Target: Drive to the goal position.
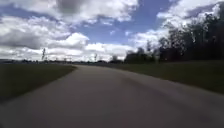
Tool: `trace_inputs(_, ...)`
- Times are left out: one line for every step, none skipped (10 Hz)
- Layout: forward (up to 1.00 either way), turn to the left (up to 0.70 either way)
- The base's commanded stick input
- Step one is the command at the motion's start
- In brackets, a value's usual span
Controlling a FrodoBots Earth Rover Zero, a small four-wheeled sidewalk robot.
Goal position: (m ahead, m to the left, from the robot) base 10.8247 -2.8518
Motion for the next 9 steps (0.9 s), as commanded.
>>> trace_inputs(1.00,0.00)
trace_inputs(1.00,0.12)
trace_inputs(1.00,0.30)
trace_inputs(1.00,0.36)
trace_inputs(1.00,0.34)
trace_inputs(1.00,0.20)
trace_inputs(1.00,0.01)
trace_inputs(1.00,0.00)
trace_inputs(1.00,0.00)
